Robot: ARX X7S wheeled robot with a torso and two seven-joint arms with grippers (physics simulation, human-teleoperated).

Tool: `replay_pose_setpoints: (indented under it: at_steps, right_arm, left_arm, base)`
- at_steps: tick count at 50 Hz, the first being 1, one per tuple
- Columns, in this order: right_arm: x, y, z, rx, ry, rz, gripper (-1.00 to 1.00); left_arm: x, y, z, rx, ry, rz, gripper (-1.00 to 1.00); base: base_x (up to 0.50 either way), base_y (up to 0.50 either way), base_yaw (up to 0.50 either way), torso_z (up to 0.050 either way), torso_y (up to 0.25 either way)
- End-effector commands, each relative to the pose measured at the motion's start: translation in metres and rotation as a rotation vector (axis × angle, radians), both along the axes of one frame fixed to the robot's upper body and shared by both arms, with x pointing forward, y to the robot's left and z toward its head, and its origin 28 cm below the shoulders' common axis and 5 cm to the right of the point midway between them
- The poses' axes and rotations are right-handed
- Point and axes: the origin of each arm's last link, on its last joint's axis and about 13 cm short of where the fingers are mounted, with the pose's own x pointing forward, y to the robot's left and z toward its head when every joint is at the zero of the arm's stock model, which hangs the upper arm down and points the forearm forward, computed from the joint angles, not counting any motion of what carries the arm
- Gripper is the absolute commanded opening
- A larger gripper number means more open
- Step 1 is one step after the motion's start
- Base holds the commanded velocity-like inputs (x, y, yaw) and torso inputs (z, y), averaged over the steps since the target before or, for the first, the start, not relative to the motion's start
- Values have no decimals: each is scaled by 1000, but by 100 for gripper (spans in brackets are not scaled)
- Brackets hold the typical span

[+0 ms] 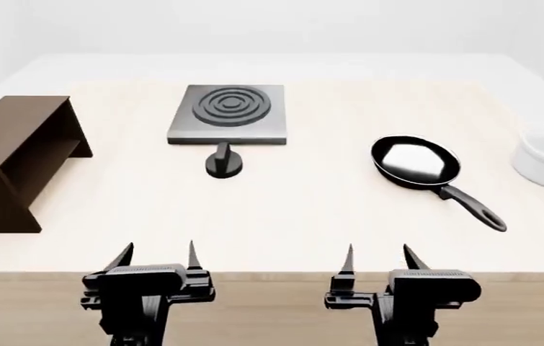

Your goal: Turn on the stove and put the frying pan on it.

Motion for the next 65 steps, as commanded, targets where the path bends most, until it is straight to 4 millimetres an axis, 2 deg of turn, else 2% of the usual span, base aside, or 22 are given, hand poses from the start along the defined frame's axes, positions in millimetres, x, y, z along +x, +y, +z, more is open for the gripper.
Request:
replay_pose_setpoints:
  at_steps: [1,45,54,65]
  right_arm:
    - [-5,-1,27,-9,-35,-9,100]
    - [-5,-3,32,16,-35,-25,100]
    - [-5,-3,31,16,-34,-4,100]
    - [-6,-2,30,3,-27,1,100]
  left_arm:
    - [-1,2,23,7,-18,8,100]
    - [-3,4,22,9,-13,11,100]
    - [-1,4,22,15,-12,8,100]
    - [6,14,14,35,2,52,100]
  base:
    - [500,0,0,0,0]
    - [499,0,0,0,0]
    - [35,0,0,0,0]
    - [0,0,0,0,0]
